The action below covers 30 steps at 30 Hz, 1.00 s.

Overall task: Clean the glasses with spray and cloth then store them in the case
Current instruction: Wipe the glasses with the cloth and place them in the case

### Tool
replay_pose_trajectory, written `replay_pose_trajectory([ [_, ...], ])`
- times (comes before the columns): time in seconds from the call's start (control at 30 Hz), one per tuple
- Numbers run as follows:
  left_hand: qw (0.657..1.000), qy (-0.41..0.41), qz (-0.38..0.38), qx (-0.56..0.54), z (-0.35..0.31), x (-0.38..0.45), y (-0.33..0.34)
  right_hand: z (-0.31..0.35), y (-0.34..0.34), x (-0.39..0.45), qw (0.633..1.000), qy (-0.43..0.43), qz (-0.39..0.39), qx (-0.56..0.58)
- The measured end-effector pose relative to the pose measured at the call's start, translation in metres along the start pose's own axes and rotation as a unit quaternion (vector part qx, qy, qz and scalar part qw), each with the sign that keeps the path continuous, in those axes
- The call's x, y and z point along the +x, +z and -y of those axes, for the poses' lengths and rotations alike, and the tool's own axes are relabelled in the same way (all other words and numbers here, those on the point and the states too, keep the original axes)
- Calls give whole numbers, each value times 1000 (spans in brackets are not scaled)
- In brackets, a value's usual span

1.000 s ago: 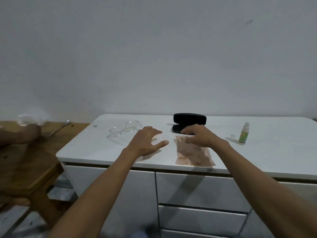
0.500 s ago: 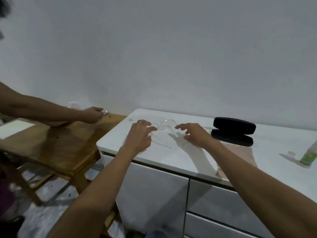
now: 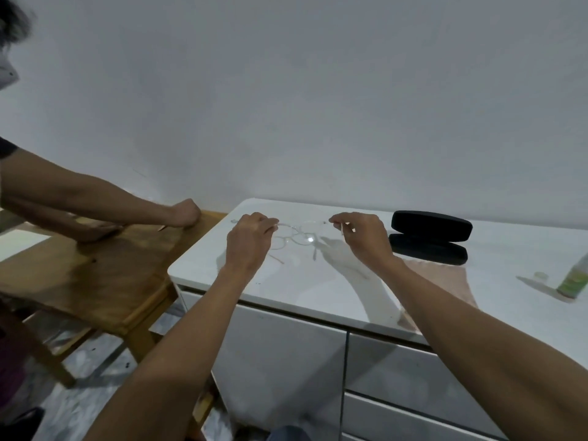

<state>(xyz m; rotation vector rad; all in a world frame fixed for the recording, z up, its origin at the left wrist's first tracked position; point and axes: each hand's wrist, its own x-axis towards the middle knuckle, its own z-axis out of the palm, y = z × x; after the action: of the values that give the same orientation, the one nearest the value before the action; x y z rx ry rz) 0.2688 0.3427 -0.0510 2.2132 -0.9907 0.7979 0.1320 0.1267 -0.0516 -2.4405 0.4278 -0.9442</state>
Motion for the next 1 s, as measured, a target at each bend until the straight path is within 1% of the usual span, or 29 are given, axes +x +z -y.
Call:
replay_pose_trajectory([
  [0.1, 992, -88, 21, -92, -28, 17, 3, -6, -28, 1, 999, 21, -24, 40],
  [0.2, 979, -119, 63, -155, -66, 29, 12, -19, -65, -8, 997, 36, -56, 34],
  [0.43, 957, -68, 180, -218, -161, 20, 37, -61, -158, -63, 991, 88, -93, -42],
  [0.5, 952, -61, 202, -223, -174, 15, 41, -67, -170, -76, 990, 90, -92, -55],
  [0.63, 942, -42, 230, -239, -190, 0, 49, -74, -187, -104, 988, 99, -89, -83],
  [0.77, 929, -43, 250, -269, -198, -15, 54, -75, -194, -119, 986, 103, -91, -97],
  [1.0, 931, -30, 243, -269, -199, -26, 57, -75, -196, -132, 990, 85, -81, -77],
])
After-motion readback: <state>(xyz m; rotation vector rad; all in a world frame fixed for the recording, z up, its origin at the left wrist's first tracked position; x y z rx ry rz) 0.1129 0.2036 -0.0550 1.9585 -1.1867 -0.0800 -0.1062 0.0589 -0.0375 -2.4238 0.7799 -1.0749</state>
